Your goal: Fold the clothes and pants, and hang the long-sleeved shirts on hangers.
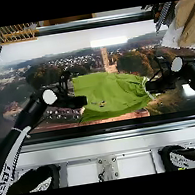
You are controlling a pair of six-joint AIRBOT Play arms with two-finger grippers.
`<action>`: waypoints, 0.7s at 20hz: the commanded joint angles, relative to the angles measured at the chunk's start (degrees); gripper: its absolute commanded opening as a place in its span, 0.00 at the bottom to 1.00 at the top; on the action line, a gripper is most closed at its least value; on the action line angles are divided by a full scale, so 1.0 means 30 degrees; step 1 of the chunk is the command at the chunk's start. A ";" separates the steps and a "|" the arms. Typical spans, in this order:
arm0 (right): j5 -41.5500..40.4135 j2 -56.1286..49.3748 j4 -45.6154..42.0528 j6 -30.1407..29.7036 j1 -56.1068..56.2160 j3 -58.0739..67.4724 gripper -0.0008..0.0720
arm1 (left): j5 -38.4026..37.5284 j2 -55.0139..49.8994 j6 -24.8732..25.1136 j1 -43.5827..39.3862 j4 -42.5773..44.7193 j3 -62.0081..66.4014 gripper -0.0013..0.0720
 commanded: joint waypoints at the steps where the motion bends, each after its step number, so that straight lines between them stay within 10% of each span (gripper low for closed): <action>1: 0.0801 0.0124 -0.0015 -0.0401 0.0022 -0.0590 0.05 | -0.0357 0.0102 -0.0029 -0.0758 0.0029 -0.1566 0.02; 14: 0.1428 0.1202 -0.0437 -0.0423 0.0015 -0.0590 0.05 | -0.6921 0.2317 0.0000 -0.0860 -0.0029 0.0517 0.02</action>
